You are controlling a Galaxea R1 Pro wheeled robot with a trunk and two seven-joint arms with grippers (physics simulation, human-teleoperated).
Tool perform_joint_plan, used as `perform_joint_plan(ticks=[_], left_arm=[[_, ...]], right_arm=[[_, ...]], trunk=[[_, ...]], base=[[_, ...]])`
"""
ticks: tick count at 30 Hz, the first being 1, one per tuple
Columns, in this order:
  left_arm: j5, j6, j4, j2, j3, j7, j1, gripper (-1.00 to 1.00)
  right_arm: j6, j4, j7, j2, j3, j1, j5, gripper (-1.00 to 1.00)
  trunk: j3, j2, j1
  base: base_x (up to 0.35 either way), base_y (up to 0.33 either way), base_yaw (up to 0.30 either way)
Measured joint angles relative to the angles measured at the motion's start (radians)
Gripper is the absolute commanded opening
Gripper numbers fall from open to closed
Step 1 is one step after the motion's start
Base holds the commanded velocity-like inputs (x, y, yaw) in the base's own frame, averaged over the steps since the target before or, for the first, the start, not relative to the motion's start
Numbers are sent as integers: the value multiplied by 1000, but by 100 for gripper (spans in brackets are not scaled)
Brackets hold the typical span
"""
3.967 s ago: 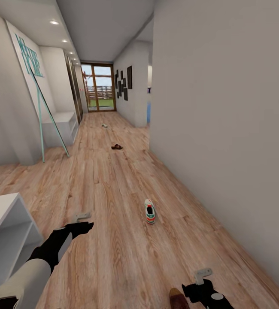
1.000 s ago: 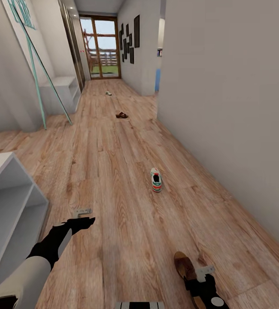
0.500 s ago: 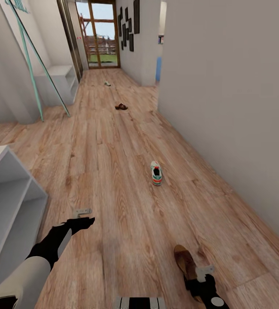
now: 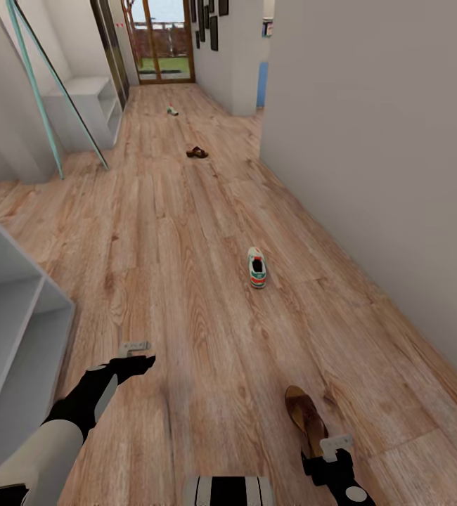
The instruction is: Pick up the two gym shoes and the two sandals from the corridor floor and place them onto the hallstand (shoe rack) in the corridor, making sure they are on the rack and not on the floor. Arrange them so the two gym shoes are next to each other and the two sandals are next to each other.
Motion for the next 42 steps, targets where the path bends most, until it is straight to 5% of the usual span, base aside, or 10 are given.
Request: perform_joint_plan(ticks=[8,34,42], left_arm=[[0,0,0,-1,0,-1,0,100],[0,-2,0,-1,0,-4,3,100],[0,-2,0,-1,0,-7,3,100]], right_arm=[[0,0,0,0,0,0,0,100],[0,-3,-4,1,-1,0,0,100],[0,-3,-4,1,-1,0,0,100]], trunk=[[-44,-2,4],[-50,-2,4],[-87,-4,7]], base=[[0,0,0],[0,0,-56],[0,0,-2]])
